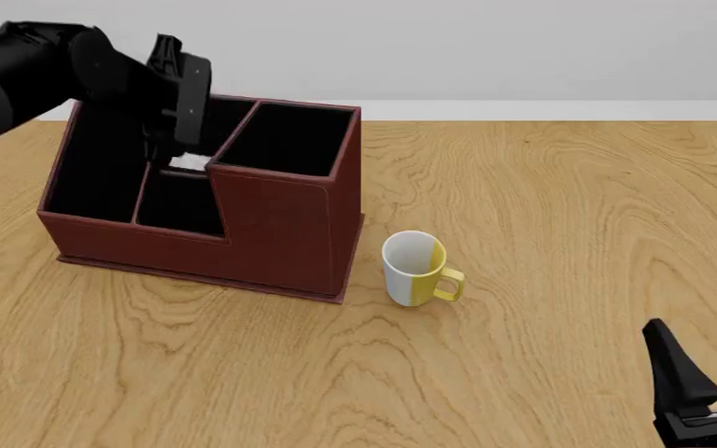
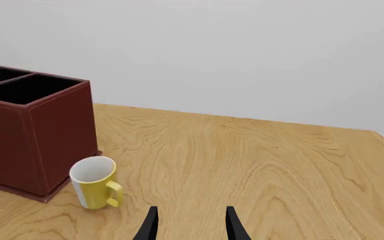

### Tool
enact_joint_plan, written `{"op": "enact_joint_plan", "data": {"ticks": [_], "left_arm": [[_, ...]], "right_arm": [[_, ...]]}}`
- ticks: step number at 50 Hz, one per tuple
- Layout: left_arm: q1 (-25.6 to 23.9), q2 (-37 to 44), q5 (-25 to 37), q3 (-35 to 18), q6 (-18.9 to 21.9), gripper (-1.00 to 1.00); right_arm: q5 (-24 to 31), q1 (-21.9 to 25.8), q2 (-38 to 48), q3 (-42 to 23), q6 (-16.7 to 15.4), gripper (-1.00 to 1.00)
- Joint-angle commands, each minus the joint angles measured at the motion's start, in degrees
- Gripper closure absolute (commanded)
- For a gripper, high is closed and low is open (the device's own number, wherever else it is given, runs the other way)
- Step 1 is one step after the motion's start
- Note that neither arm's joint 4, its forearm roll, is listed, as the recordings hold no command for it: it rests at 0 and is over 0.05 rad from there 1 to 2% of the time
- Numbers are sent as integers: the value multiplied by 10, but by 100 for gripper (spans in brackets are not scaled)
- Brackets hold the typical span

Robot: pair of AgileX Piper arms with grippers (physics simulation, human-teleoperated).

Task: Pick up the book and place it in the front compartment of the caddy.

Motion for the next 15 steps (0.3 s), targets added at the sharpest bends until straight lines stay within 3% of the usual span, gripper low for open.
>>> {"op": "enact_joint_plan", "data": {"ticks": [1,9,15], "left_arm": [[0,-5,0,-11,2,-100],[-9,-47,11,6,-5,-100],[-34,-133,29,56,-3,-100]], "right_arm": [[11,2,-13,0,3,-100],[11,2,-14,0,6,-100],[12,3,-18,-1,6,-100]]}}
